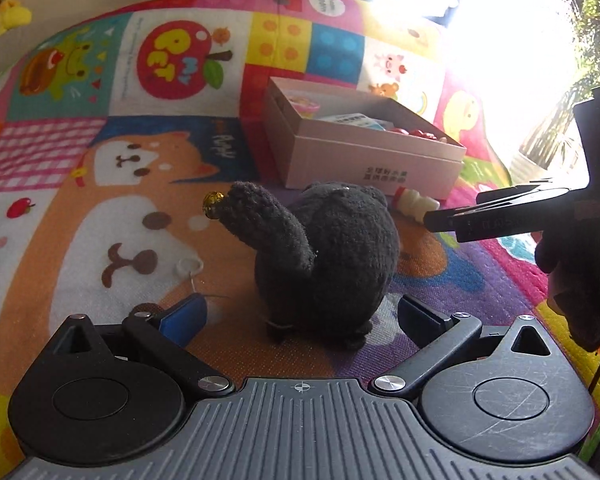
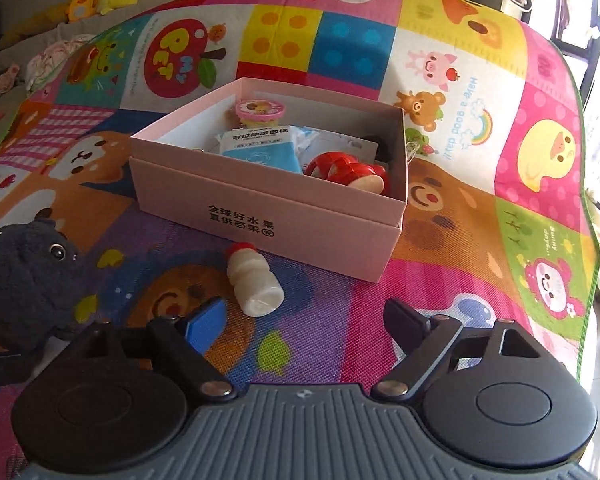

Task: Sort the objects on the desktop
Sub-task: 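Lift the black plush cat with the left tool, then grasp the white yogurt-bottle toy with the right tool while the left holds the plush cat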

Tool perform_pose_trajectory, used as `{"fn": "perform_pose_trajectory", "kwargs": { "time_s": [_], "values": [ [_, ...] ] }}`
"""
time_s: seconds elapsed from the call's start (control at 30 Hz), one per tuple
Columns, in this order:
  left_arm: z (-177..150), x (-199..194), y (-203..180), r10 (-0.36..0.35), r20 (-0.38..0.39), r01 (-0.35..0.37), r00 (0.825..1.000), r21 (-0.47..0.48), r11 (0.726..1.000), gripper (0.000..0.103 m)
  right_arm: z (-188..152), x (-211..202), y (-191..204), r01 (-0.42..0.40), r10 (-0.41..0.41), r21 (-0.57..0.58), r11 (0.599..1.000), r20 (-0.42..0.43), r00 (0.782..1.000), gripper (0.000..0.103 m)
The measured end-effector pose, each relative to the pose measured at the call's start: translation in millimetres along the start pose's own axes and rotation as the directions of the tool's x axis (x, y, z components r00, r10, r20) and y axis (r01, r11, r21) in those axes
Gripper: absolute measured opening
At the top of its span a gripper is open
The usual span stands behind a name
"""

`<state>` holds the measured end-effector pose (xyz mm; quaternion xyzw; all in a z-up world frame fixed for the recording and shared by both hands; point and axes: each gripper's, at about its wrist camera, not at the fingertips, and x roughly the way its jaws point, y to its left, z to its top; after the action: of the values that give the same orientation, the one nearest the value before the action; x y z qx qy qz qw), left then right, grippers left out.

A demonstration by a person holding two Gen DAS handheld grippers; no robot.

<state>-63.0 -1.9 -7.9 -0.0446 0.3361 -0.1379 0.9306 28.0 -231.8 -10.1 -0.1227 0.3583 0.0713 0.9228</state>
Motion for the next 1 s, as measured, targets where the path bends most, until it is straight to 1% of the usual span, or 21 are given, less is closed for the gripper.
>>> {"fn": "perform_pose_trajectory", "kwargs": {
  "time_s": [0.07,0.1,0.13,0.17,0.23,0.33,0.4,0.47,0.53,0.6,0.63,0.67,0.73,0.83,1.0],
  "values": [
    [-0.5,-1.5,-0.7,0.011,0.01,-0.011,1.0,0.001,1.0,0.103,0.5,5.7,-3.2,0.148,-0.148,-0.008,0.989,0.012,0.989,0.084],
    [-0.6,-1.9,-1.2,0.015,0.012,-0.015,1.0,0.001,1.0,0.103,-0.2,4.3,-5.3,0.176,-0.176,-0.007,0.984,0.023,0.984,0.084],
    [-1.1,-2.2,-1.6,0.019,0.014,-0.019,1.0,0.002,1.0,0.103,-0.5,1.7,-7.7,0.168,-0.168,0.002,0.986,0.026,0.985,0.084],
    [-1.0,-2.0,-2.0,0.02,0.014,-0.02,1.0,0.003,1.0,0.103,-0.7,-3.0,-12.5,0.124,-0.124,0.026,0.992,0.027,0.992,0.084],
    [-0.8,-1.2,-2.3,0.017,0.01,-0.017,1.0,0.004,1.0,0.103,-1.1,-11.8,-14.8,0.052,-0.054,0.047,0.998,0.04,0.998,0.084],
    [-0.6,0.0,-1.8,0.019,0.004,-0.018,1.0,-0.001,1.0,0.103,0.9,-19.0,-7.3,-0.044,0.042,0.029,0.999,0.065,0.997,0.084],
    [-0.9,-0.2,-1.4,0.019,0.006,-0.019,1.0,-0.004,1.0,0.103,5.6,-14.5,-2.2,-0.087,0.085,0.033,0.996,0.053,0.995,0.08],
    [-1.1,-0.4,-0.8,0.02,0.008,-0.02,1.0,-0.006,1.0,0.103,11.2,-6.4,2.4,-0.118,0.116,0.046,0.992,0.041,0.992,0.071],
    [-1.3,-0.6,-0.6,0.021,0.01,-0.021,1.0,-0.009,1.0,0.103,15.1,2.4,7.7,-0.123,0.122,0.049,0.991,0.03,0.992,0.068],
    [-1.3,-0.7,-0.4,0.021,0.012,-0.021,1.0,-0.011,1.0,0.103,17.9,13.7,13.5,-0.121,0.12,0.046,0.992,0.018,0.993,0.068],
    [-1.4,-0.7,-0.4,0.021,0.011,-0.021,1.0,-0.01,1.0,0.103,18.5,17.9,14.9,-0.121,0.121,0.048,0.991,0.009,0.993,0.065],
    [-1.4,-0.8,-0.5,0.022,0.012,-0.022,1.0,-0.011,1.0,0.103,19.1,21.3,15.8,-0.124,0.124,0.05,0.991,-0.003,0.992,0.053],
    [-1.6,-1.3,-0.2,0.024,0.013,-0.024,1.0,-0.009,1.0,0.103,19.7,21.5,15.1,-0.143,0.144,0.062,0.988,-0.007,0.99,0.043],
    [-1.6,-1.7,-0.8,0.03,0.015,-0.03,0.999,-0.007,1.0,0.103,19.3,9.2,14.0,-0.132,0.131,0.062,0.989,0.024,0.991,0.043],
    [0.0,0.1,-5.1,0.048,0.009,-0.048,0.999,0.018,0.999,0.103,9.3,-26.4,11.5,-0.185,0.183,0.041,0.982,0.056,0.982,0.043]
  ]
}}
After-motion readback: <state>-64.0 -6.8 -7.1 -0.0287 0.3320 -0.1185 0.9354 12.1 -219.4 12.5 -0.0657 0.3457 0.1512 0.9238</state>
